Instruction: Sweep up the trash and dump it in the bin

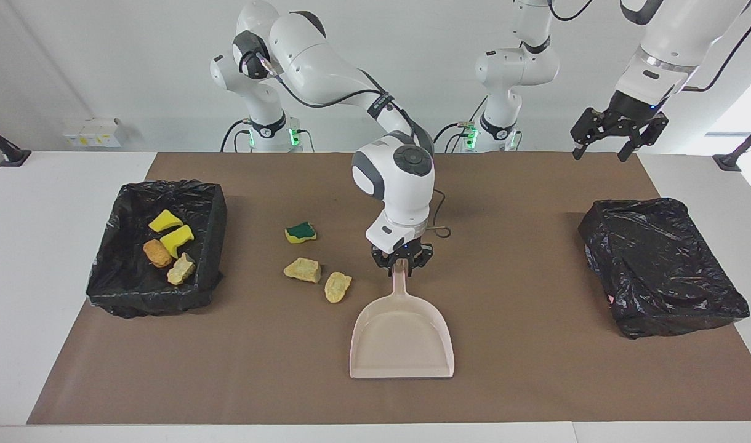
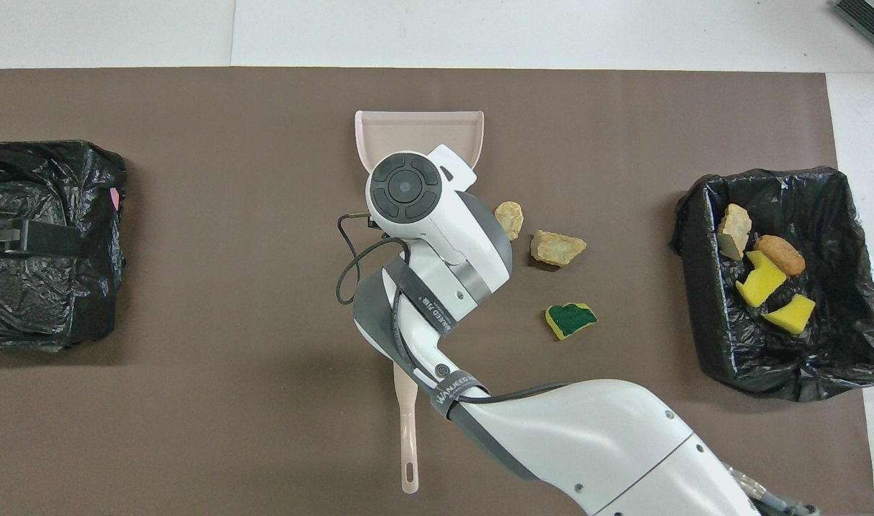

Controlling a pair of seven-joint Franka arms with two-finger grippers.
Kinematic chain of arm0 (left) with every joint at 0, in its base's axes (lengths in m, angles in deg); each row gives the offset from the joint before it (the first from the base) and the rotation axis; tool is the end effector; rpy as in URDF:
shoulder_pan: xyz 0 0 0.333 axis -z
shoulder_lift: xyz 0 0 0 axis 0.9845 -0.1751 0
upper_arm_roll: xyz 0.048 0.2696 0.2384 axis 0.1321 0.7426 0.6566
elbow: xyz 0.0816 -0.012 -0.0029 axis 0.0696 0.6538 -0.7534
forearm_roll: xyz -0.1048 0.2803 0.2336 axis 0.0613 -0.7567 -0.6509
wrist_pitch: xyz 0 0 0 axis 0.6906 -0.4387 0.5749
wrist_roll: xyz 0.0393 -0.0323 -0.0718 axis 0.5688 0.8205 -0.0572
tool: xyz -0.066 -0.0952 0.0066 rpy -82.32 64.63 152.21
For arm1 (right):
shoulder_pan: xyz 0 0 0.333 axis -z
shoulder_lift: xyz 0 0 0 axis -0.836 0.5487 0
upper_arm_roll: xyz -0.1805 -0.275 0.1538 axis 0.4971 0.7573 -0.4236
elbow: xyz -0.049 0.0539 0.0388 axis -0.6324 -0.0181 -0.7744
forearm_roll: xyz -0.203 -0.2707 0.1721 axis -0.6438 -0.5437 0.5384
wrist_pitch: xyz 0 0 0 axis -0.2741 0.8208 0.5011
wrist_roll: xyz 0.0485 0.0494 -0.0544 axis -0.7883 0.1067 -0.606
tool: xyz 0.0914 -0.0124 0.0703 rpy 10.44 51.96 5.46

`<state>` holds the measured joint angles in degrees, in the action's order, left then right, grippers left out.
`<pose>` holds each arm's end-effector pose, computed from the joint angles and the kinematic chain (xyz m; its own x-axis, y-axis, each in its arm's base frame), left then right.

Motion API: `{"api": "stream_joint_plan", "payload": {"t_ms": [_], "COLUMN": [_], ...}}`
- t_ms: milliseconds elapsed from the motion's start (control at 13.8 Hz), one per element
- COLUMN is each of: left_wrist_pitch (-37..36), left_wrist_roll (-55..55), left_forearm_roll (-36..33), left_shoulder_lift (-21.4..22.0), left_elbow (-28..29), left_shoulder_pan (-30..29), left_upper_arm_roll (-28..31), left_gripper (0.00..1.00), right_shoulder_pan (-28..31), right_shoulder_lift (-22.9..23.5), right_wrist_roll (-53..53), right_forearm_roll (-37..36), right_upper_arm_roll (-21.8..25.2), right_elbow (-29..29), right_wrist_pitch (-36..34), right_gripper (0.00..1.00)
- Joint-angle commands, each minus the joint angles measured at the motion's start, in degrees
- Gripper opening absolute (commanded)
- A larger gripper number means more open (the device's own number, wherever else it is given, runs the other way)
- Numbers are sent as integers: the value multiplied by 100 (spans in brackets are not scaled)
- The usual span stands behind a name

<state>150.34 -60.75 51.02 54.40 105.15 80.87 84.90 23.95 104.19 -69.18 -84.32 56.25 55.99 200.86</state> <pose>0.5127 -0.0383 0.6861 0.9941 -0.0633 0.0881 -0.0681 -0.9963 0.0516 0.6379 0.4299 0.3979 0.9894 -0.0064 0.1454 -0.0075 -0.9999 0.0072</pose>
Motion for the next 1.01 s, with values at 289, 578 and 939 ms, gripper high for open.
{"api": "stream_joint_plan", "payload": {"t_ms": [289, 578, 939], "left_wrist_pitch": [480, 1070, 1851], "left_wrist_roll": [208, 674, 1665], "left_forearm_roll": [-77, -78, -43], "left_shoulder_lift": [-1193, -1483, -1905], "left_elbow": [-1228, -1281, -1273], "left_shoulder_pan": [132, 379, 888], "left_upper_arm_roll": [-79, -88, -105], "left_gripper": [100, 100, 100], "right_shoulder_pan": [33, 244, 700], "right_shoulder_lift": [-1206, -2243, -3589], "right_wrist_roll": [-222, 14, 839], "right_forearm_roll": [150, 521, 548], "right_upper_arm_roll": [-84, -75, -75], "right_elbow": [1126, 2040, 3466], "right_wrist_pitch": [-158, -166, -192], "right_gripper": [100, 100, 100]}}
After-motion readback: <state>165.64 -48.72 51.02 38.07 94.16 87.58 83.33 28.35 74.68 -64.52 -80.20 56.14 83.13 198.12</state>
